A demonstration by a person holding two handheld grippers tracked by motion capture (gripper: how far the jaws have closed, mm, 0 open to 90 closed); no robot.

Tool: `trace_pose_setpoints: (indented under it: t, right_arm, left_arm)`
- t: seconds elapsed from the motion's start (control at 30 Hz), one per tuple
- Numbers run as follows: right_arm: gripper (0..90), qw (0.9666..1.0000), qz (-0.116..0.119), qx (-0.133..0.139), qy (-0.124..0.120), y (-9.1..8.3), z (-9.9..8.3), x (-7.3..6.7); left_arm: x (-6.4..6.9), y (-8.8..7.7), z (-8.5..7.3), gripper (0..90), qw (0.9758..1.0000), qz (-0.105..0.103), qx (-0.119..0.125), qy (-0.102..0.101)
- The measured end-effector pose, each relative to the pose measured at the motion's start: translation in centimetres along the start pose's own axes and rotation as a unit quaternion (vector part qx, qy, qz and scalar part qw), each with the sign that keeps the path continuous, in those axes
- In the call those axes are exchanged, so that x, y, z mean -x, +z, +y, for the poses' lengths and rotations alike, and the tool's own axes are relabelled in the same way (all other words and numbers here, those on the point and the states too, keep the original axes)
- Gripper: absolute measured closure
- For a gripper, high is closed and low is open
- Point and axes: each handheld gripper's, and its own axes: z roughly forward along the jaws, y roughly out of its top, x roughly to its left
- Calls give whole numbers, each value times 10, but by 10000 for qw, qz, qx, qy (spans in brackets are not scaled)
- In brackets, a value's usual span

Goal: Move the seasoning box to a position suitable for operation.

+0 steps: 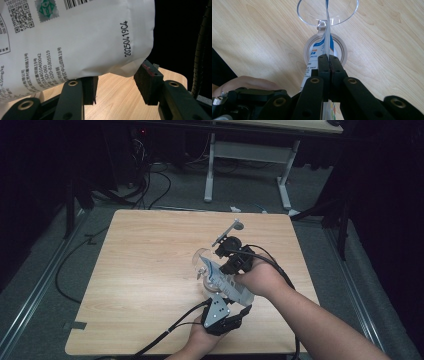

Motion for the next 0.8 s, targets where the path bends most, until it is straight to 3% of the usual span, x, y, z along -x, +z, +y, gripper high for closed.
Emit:
trace_pose_setpoints:
  t: [0.8]
  right_arm:
    - [896,10000,-29,16,11,1,1,0]
  left_arm:
    - [0,2,2,554,10000,8,21,1]
